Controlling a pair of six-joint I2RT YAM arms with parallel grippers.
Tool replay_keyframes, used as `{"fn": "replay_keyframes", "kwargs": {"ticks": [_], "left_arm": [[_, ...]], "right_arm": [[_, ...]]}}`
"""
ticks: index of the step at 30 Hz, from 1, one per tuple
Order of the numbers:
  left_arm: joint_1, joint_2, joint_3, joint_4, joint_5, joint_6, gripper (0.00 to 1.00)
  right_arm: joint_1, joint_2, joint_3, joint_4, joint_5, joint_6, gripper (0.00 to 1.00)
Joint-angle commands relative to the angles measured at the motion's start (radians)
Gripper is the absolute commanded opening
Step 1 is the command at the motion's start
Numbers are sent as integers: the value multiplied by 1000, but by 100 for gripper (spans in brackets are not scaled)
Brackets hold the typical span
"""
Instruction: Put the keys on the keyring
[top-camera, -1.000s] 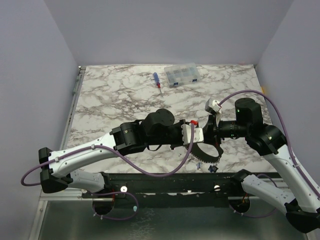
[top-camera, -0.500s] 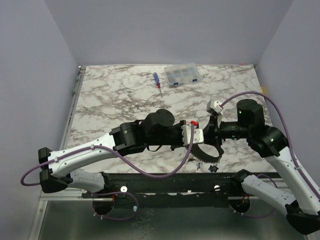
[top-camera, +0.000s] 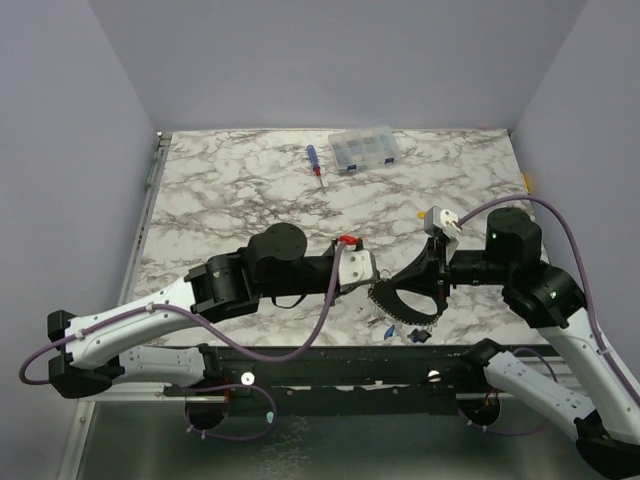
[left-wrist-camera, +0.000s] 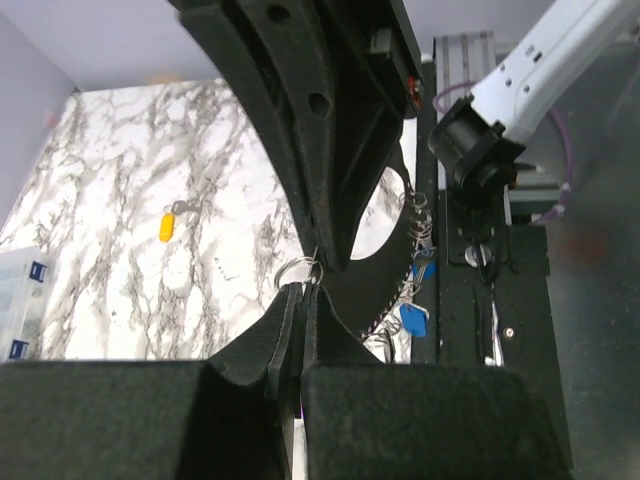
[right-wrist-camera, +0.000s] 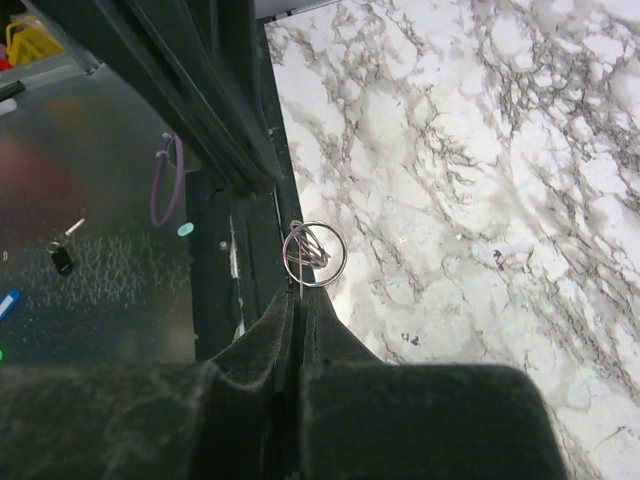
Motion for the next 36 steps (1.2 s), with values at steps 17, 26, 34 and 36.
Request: {"fn": "replay_keyframes", "kwargs": {"ticks": [17,26,34,36], "left_arm": [[4,-232,-261,274,-59,-230,72],[4,-179,-259,263,15,-306,88],[4,-104,-280,322,96,-248,99],[4,-100,-287,339,100,-223,99]], "right_arm": [[-3,-76,-75,25,-44,-161,1],[-4,-197,-182,81,-91,-313,0],[-3,-185,-162,55,-116,-353,1],[-3,-179,-149,45,-125,-357,1]]}}
